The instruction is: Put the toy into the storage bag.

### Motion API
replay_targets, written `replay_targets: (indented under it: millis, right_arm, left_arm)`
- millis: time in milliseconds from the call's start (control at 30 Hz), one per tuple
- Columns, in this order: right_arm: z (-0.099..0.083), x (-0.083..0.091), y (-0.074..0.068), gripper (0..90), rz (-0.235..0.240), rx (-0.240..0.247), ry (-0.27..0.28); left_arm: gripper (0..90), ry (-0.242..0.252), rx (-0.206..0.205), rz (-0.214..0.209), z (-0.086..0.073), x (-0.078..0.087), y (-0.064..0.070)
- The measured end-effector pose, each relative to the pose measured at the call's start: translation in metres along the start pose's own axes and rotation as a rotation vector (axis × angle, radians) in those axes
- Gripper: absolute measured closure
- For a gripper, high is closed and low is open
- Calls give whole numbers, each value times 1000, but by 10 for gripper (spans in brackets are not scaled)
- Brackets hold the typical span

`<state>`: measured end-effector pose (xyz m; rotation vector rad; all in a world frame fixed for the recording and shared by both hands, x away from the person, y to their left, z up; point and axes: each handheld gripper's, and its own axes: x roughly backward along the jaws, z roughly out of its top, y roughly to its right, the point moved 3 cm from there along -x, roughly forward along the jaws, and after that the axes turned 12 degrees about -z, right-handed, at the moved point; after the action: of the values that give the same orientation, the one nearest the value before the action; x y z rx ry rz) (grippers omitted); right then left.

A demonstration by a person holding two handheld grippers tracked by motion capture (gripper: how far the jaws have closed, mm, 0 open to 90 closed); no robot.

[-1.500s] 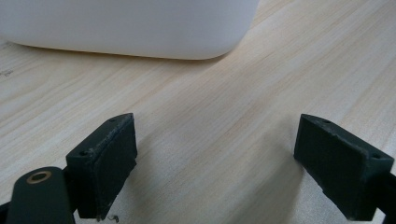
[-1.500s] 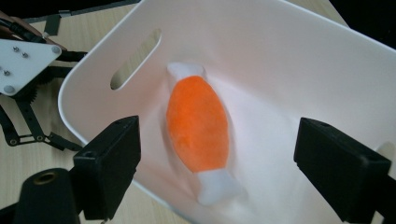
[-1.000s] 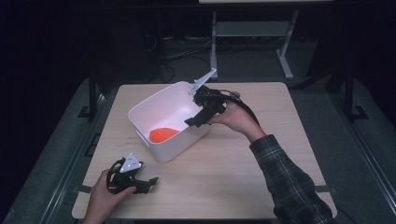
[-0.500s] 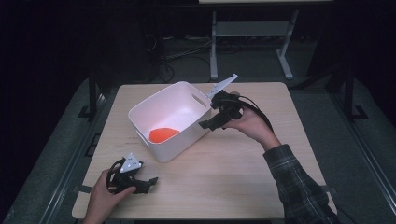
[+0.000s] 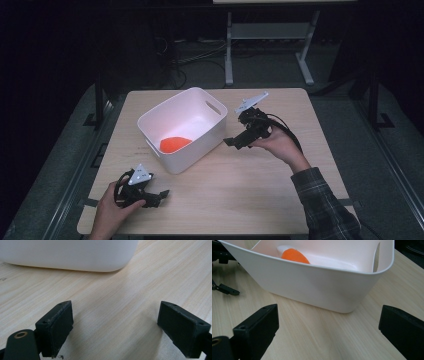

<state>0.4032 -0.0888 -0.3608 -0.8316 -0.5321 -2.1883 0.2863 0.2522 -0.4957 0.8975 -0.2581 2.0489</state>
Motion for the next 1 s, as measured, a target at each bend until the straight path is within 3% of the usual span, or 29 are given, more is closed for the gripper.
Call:
replay_targets:
  millis: [267,1000]
  right_arm:
    - [-22,-3,-1,26,-18,-19,16]
    - [-93,-1,0,26,-73,-126,43]
  left_arm:
    - [123,1,1,0,0,0,0]
    - [123,1,2,-1,0,0,0]
